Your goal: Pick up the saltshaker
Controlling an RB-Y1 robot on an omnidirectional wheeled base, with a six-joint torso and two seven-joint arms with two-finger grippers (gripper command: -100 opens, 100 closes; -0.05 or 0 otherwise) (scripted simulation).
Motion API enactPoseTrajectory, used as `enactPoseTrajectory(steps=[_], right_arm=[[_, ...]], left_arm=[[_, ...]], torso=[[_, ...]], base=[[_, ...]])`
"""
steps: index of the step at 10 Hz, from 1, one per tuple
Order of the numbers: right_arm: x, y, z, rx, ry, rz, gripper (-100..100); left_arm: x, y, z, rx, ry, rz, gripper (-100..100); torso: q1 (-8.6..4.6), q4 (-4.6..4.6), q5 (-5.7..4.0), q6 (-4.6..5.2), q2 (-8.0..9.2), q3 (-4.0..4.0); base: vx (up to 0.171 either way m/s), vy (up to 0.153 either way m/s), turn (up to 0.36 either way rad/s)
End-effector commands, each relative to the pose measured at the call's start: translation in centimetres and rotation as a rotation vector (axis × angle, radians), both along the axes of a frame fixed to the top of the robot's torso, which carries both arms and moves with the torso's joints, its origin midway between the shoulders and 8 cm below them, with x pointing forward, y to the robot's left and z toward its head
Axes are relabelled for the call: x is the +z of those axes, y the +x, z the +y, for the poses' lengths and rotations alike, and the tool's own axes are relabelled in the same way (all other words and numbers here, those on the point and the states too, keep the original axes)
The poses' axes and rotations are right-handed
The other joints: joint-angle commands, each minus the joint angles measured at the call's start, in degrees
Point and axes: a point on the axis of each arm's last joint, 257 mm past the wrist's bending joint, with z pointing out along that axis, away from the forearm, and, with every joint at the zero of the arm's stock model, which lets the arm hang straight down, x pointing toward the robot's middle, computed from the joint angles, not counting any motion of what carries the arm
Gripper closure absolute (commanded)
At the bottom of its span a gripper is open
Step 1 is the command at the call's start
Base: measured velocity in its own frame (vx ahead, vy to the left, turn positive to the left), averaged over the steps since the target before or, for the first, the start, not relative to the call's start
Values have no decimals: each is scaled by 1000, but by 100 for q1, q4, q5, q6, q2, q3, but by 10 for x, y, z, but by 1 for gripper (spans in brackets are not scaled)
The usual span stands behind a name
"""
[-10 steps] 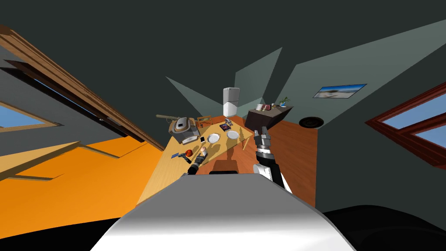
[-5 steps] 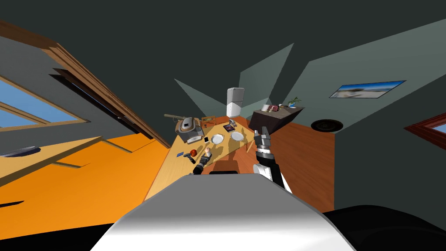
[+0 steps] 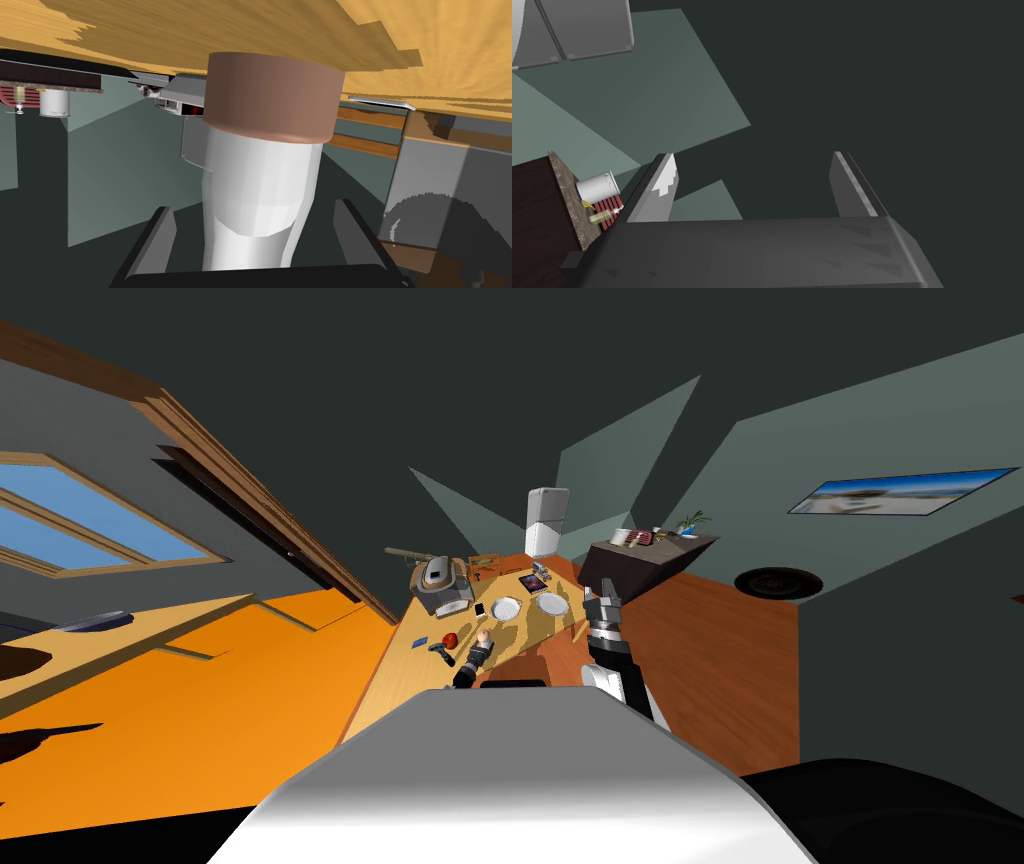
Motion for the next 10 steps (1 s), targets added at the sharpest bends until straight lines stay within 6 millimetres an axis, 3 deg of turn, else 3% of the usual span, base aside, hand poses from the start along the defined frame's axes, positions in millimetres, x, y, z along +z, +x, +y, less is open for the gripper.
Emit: enactPoseTrajectory(steps=[1, 5, 6, 7, 9, 10], right_arm=[[0, 0, 0, 0, 0, 0, 0], [0, 0, 0, 0, 0, 0, 0], [0, 0, 0, 0, 0, 0, 0], [0, 0, 0, 0, 0, 0, 0], [0, 0, 0, 0, 0, 0, 0], [0, 0, 0, 0, 0, 0, 0]], left_arm=[[0, 0, 0, 0, 0, 0, 100], [1, 1, 0, -1, 2, -3, 100], [1, 1, 0, -1, 2, -3, 0], [-3, 2, 24, 17, 5, 1, 100], [-4, 6, 55, 39, 9, 0, 100], [-4, 6, 55, 39, 8, 1, 100]], torso=[[0, 0, 0, 0, 0, 0], [-3, -2, 4, 1, 6, 1], [-4, -3, 4, 2, 5, 1], [-5, -3, 4, 2, 5, 0], [-27, -22, 6, 2, 20, -3], [-22, -27, 7, -4, 22, -4]], base=[[0, 0, 0], [0, 0, 0], [0, 0, 0], [-58, -66, -163], [-99, -108, -163], [-56, -61, -22]])
